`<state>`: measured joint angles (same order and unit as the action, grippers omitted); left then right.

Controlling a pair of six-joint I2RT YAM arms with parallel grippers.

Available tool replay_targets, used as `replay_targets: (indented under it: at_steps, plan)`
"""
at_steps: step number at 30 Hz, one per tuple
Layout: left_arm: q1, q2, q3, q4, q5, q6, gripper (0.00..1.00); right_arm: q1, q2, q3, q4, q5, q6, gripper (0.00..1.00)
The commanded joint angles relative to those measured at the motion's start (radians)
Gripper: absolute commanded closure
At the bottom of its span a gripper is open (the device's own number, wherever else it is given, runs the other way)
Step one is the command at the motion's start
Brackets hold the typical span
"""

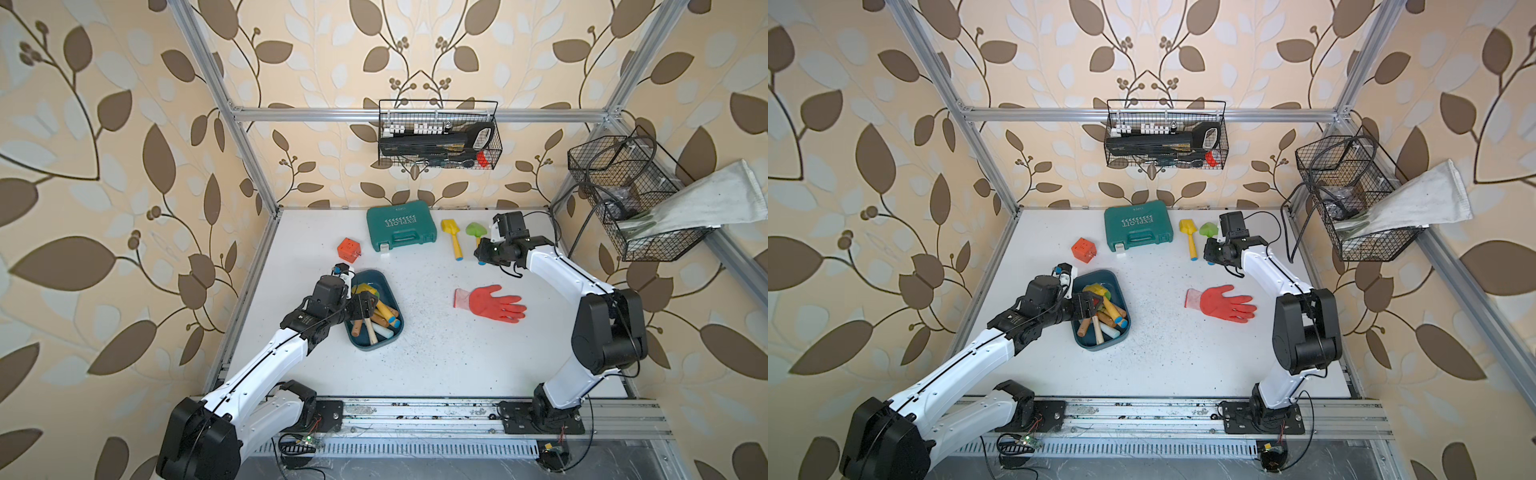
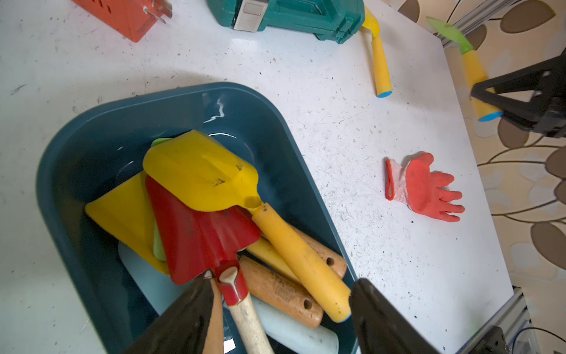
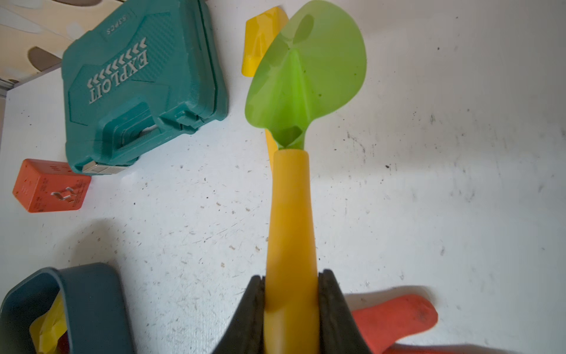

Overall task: Take the shovel out of the storage box
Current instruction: Place the shovel at the center of the board.

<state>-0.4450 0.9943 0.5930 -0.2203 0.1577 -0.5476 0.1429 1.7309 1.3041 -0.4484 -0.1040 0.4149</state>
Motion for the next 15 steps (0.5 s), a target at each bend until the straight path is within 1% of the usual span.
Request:
replay_targets:
  at_steps: [1,5,7,12,15]
  plan:
    - [-0.022,0.015,0.052,-0.004,-0.007,-0.065,0.25,-0.030,0.072,0.096,0.036,-0.043,-0.005,0.76]
    - [-0.035,0.041,0.093,-0.055,-0.023,-0.144,0.25,-0.062,0.189,0.180,0.029,-0.073,-0.022,0.76]
    - [-0.043,0.059,0.114,-0.071,-0.015,-0.152,0.25,-0.073,0.233,0.199,0.050,-0.079,-0.032,0.76]
    - [-0.079,0.076,0.150,-0.121,-0.074,-0.164,0.25,-0.097,0.335,0.268,0.078,-0.113,-0.033,0.76]
    - [-0.102,0.081,0.154,-0.131,-0.098,-0.182,0.25,-0.097,0.400,0.333,0.053,-0.121,-0.048,0.76]
